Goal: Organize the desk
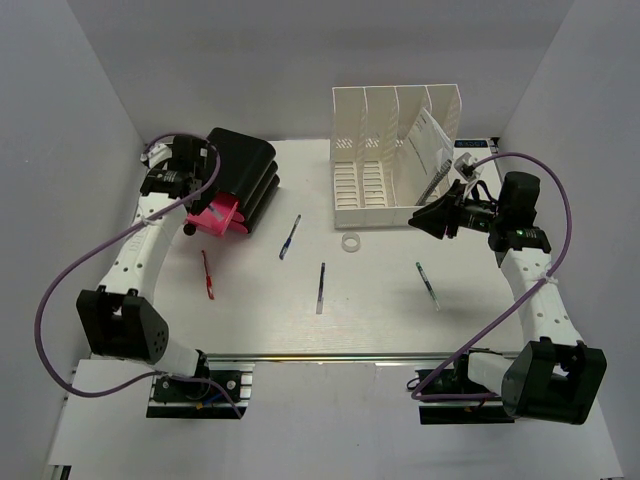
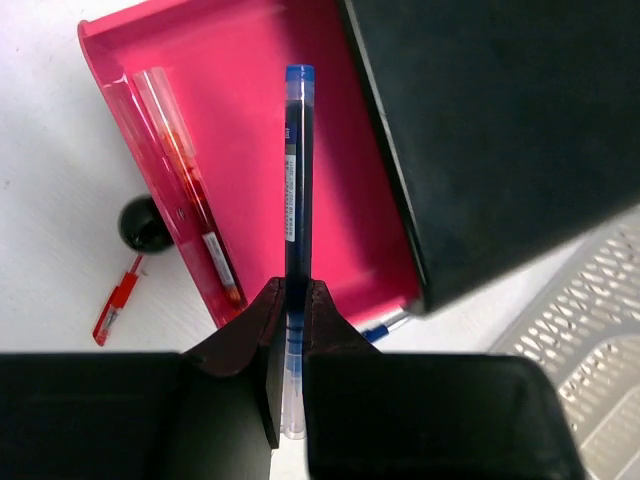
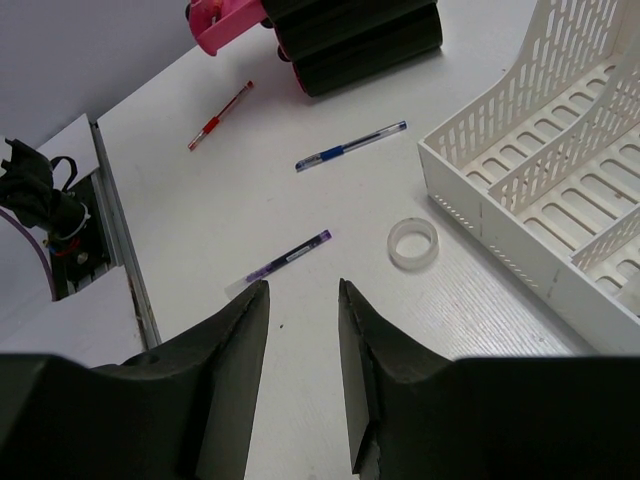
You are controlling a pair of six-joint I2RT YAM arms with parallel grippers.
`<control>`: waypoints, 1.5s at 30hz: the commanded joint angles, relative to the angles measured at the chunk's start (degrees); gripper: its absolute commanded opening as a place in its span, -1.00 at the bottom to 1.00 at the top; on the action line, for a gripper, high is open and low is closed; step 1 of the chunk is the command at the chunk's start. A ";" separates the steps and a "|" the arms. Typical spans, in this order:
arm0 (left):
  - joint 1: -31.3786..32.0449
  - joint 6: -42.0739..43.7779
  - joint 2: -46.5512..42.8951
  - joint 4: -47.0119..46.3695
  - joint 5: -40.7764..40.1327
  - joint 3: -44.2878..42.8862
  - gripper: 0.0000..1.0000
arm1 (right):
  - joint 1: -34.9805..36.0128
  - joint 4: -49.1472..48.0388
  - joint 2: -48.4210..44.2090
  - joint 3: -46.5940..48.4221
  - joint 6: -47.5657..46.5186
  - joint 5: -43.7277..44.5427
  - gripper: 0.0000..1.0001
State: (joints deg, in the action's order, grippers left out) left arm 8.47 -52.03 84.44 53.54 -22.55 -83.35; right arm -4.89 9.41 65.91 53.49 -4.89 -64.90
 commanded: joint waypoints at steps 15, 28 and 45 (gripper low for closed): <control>-5.39 -4.75 3.88 -1.24 2.50 -0.58 -0.42 | -0.74 -1.85 -0.78 -0.58 -0.04 -1.72 -0.18; -6.45 -0.36 -2.33 -7.37 10.91 -0.42 0.41 | -1.09 2.44 -0.43 0.81 -5.56 -1.46 0.11; -4.17 21.44 -23.09 -35.16 57.78 32.81 0.19 | 3.82 19.85 2.56 2.76 -20.16 27.35 0.56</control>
State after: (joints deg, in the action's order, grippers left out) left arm 3.64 -35.42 62.04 22.35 25.61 -52.07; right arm -2.85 24.91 68.47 54.33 -21.45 -48.34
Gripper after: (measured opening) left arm 0.594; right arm 0.802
